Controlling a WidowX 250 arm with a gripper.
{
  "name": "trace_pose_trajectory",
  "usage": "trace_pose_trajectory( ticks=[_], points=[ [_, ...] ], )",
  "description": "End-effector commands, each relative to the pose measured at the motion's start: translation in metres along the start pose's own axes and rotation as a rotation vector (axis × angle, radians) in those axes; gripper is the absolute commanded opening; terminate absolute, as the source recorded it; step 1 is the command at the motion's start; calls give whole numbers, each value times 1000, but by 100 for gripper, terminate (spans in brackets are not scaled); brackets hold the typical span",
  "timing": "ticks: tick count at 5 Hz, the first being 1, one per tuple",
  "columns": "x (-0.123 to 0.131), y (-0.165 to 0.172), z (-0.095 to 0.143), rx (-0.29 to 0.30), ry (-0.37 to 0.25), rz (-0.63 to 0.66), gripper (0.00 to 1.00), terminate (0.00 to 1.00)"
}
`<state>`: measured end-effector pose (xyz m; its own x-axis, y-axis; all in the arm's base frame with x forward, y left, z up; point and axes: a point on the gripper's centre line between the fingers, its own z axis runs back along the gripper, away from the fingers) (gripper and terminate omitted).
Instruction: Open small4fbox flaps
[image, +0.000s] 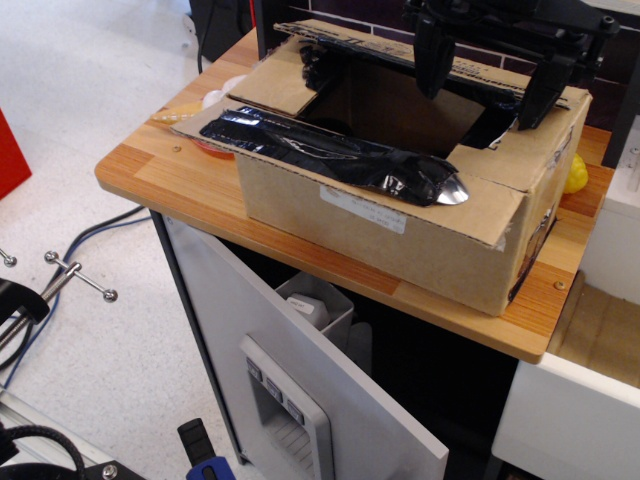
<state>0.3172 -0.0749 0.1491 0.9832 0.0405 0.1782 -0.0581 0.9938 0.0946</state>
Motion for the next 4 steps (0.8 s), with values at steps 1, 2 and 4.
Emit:
trace_pose_trajectory(
  ticks=[1,2,4],
  points=[
    [0,0,0,0,0,0,100,0],
    [4,0,-7,-16,0,-13,100,0],
    [20,3,-15,-33,-17,-56,100,0]
  ],
)
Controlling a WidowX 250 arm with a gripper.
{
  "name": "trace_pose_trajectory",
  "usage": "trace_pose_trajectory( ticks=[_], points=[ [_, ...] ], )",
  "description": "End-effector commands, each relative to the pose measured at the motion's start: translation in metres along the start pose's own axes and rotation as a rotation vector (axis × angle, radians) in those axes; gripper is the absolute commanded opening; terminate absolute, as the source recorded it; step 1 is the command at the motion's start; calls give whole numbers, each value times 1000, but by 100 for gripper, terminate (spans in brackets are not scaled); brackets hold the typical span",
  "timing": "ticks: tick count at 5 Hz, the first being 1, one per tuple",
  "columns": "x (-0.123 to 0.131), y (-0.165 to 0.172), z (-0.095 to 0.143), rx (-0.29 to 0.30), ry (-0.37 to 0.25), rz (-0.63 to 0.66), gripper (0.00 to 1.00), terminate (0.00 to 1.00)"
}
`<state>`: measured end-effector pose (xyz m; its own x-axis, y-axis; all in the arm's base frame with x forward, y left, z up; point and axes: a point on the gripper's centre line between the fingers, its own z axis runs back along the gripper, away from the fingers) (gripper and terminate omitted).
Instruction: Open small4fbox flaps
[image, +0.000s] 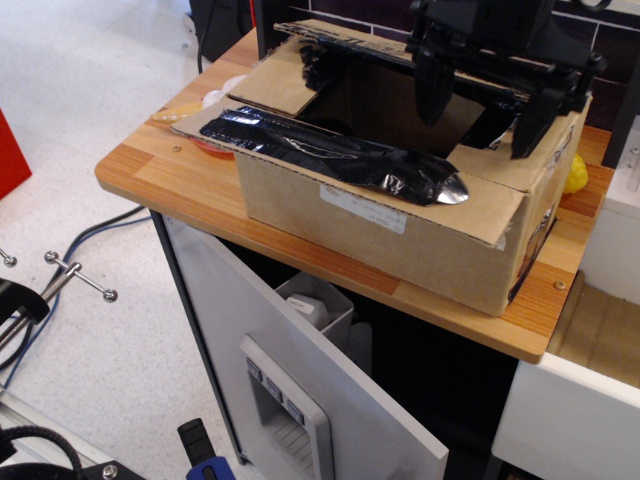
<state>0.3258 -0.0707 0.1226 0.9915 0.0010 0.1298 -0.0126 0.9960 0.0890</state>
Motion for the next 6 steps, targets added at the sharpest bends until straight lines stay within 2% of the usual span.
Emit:
trace_pose_trajectory(
  ticks=[1,4,6],
  points=[
    [23,5,16,-3,-70,-34,100,0],
    [43,8,43,94,-144,-96,100,0],
    [67,17,58,118,-172,-159,100,0]
  ],
)
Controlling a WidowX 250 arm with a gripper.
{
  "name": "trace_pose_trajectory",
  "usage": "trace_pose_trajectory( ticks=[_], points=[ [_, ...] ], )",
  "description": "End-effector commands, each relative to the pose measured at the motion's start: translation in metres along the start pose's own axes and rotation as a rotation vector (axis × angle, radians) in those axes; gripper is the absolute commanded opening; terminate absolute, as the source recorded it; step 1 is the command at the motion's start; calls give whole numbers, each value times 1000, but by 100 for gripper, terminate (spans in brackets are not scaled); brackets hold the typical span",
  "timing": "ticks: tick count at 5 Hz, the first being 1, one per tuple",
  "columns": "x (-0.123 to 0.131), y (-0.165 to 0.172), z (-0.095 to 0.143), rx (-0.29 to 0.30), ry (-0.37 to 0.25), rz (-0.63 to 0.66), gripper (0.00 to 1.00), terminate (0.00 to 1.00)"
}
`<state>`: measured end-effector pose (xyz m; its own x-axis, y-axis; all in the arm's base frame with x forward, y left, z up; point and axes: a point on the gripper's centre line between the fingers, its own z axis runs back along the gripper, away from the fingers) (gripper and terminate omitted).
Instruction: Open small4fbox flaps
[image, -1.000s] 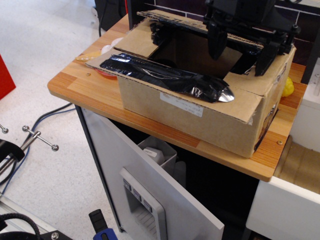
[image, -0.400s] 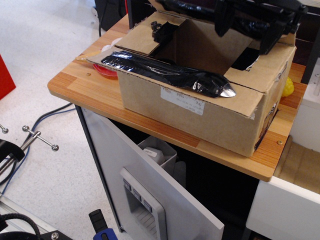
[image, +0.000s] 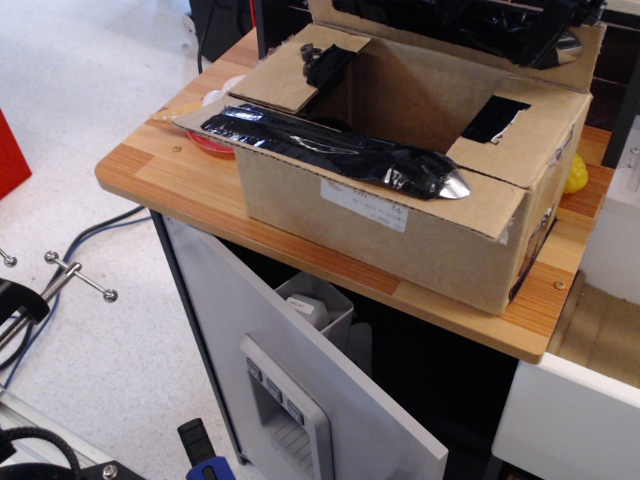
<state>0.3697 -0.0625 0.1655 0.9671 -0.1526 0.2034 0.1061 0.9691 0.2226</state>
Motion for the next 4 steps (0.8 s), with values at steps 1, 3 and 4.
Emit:
trace_pose_trajectory(
  ticks=[1,3,4],
  points=[
    [30,16,17,1,-91,-48,100,0],
    [48,18,2,-25,-146,-97,100,0],
    [53,18,-8,-48,-145,-102,100,0]
  ],
)
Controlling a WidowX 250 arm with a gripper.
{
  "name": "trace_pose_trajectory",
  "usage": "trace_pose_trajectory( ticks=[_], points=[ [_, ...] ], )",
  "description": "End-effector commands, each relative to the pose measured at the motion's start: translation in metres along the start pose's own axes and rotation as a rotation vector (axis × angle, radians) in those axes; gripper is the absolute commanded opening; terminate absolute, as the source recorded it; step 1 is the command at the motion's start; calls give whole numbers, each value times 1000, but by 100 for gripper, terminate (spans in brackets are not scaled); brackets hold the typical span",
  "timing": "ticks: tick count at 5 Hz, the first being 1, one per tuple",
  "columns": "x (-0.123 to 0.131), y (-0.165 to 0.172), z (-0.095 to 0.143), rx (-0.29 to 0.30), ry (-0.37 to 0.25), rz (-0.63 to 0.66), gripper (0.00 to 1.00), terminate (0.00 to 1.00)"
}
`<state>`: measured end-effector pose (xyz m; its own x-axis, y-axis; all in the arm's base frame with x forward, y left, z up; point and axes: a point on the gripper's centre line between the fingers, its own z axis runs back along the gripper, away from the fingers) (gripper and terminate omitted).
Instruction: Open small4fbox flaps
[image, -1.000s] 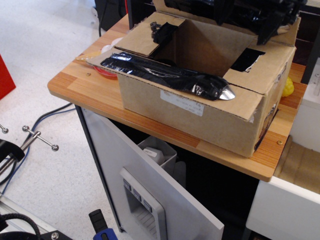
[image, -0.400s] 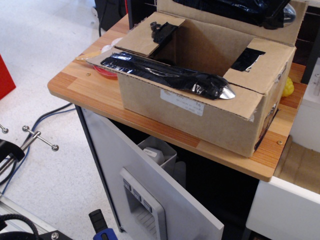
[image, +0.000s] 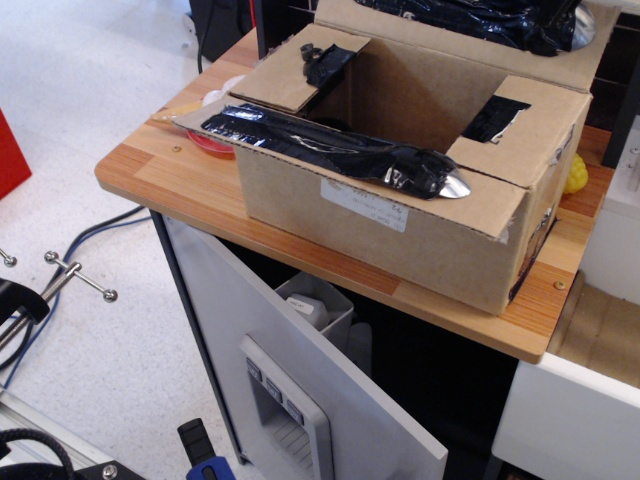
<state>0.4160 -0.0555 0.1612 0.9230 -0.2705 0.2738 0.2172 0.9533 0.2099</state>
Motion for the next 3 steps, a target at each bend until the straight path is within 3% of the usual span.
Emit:
trace_pose_trajectory(
  ticks=[1,2,3],
  points=[
    [16,13,-8,-45,-38,6,100,0],
    [15,12,-21,-71,-41,12,100,0],
    [22,12,-29,-109,-38,19,100,100]
  ],
)
